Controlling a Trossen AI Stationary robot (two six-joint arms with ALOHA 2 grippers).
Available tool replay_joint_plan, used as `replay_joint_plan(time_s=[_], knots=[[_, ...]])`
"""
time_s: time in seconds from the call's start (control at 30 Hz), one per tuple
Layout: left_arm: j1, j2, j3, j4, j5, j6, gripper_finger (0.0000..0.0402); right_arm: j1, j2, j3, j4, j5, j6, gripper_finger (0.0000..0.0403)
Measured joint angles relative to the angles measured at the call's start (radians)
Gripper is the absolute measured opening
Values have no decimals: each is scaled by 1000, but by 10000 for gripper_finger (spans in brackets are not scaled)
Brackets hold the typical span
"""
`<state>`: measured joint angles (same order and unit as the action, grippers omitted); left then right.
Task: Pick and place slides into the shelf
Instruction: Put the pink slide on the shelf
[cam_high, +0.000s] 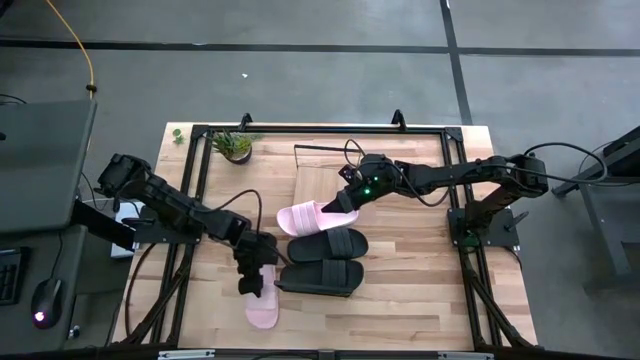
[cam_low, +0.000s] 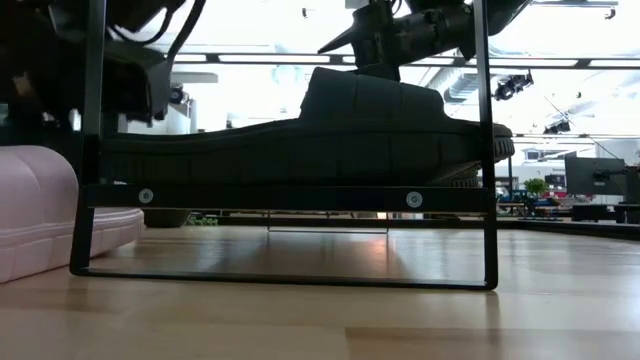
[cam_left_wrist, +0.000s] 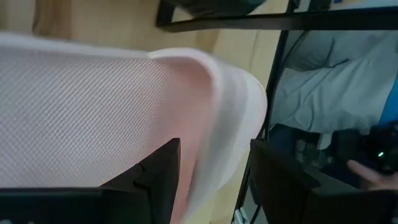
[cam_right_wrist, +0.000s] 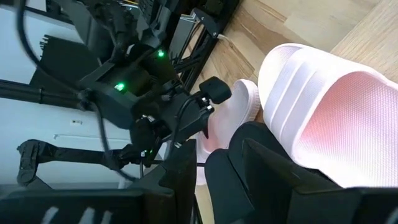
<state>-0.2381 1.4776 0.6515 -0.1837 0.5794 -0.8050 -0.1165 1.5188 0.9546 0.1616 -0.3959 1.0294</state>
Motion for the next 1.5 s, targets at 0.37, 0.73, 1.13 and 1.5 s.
replay_joint_plan(time_s=[0.37,0.73,1.13,1.5], knots=[[-61,0,-31,50,7,-38,177,0,0,0,0,0,1,119],[-76,0,-31,79,-32,-64,46,0,0,0,0,7,-2,119],[-76,0,-31,79,-31,-68,8,0,0,0,0,8,-10,119],[-76,0,-31,76,71,-114,7,0,0,0,0,8,-18,119]])
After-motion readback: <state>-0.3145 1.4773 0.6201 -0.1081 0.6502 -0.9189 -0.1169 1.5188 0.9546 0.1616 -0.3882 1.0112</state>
